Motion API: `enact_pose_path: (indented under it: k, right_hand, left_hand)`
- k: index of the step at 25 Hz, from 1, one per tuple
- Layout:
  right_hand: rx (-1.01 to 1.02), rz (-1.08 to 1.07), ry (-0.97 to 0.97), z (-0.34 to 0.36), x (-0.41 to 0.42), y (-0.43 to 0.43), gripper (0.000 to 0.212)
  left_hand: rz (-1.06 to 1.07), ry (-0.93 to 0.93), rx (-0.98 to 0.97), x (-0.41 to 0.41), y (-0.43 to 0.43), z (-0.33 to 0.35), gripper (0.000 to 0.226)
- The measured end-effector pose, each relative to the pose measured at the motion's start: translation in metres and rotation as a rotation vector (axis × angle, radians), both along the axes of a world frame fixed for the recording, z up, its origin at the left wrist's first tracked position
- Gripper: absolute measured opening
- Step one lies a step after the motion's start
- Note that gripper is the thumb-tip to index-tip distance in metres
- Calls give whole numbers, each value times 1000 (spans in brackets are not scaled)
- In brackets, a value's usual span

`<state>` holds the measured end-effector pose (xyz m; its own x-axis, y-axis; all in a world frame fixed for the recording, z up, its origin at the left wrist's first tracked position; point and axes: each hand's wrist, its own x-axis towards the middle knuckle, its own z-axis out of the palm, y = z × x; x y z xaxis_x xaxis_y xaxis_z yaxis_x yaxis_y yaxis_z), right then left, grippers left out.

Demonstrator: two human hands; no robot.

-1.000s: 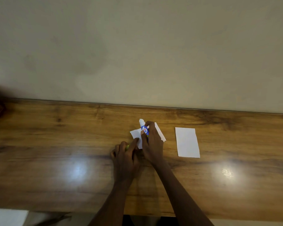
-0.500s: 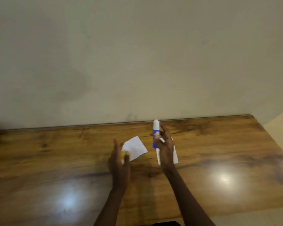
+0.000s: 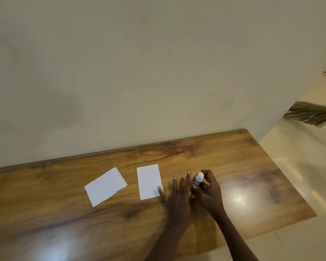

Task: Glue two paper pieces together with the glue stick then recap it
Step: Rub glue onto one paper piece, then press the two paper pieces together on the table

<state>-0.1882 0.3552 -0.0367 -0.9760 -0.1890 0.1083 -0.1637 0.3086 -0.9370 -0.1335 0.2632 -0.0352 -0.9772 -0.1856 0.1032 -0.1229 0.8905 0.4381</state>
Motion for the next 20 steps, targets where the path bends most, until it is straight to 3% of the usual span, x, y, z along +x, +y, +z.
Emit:
enact_pose_path:
  k: [4,8,10,12,14,15,17,20]
  right_hand:
    - [8,36,-10,-5,1,4,50]
    - [-139,-42,-59,15,7,11,59]
    - [-159,-206,77,32,16,12,56]
    - [-43,-338,350,48,32,-6,45]
    - [94,-216,541,53,52,-48,28]
    - [165,-82,531,51,60,-75,22]
    - [315,109,318,42,69,-126,19]
    - [689,37,-20,22,48,-165,50]
  left_hand:
    - [-5,-93,72,-4,0,-12,81]
    - [-108,-97,197,-3,-24,-4,71]
    - [-98,22,348,7,-55,7,71]
    - [62,181,426,24,-98,17,66]
    - [335,305,378,40,-143,22,47]
    - [466,310,342,46,-163,24,39]
    - [626,247,294,54,-189,26,30]
    - [651,197,310,66,-207,27,25]
